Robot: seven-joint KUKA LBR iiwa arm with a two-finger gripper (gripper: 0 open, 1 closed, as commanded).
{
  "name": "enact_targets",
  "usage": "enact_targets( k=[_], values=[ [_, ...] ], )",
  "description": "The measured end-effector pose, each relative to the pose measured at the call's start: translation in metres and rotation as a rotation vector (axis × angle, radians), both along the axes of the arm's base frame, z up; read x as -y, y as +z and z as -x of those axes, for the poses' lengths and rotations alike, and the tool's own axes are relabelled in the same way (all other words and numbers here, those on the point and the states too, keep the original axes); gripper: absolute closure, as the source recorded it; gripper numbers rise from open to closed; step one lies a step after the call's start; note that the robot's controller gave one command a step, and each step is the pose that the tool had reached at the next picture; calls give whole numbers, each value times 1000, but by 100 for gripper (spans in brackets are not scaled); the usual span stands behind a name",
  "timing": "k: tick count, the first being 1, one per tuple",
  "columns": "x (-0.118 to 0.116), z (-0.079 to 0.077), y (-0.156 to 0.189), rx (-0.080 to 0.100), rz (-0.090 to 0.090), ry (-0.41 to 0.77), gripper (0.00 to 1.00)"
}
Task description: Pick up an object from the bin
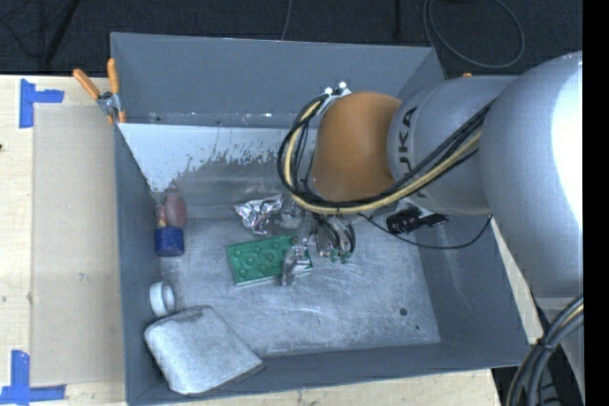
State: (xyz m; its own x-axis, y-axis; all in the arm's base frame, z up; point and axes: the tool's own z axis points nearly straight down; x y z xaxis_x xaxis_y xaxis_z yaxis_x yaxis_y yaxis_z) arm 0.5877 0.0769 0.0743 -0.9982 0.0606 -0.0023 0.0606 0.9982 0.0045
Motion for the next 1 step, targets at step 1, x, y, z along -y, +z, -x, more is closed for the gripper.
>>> enact_targets(
  k=[1],
  values=[
    [-1,9,148,5,4,23,100]
  ],
)
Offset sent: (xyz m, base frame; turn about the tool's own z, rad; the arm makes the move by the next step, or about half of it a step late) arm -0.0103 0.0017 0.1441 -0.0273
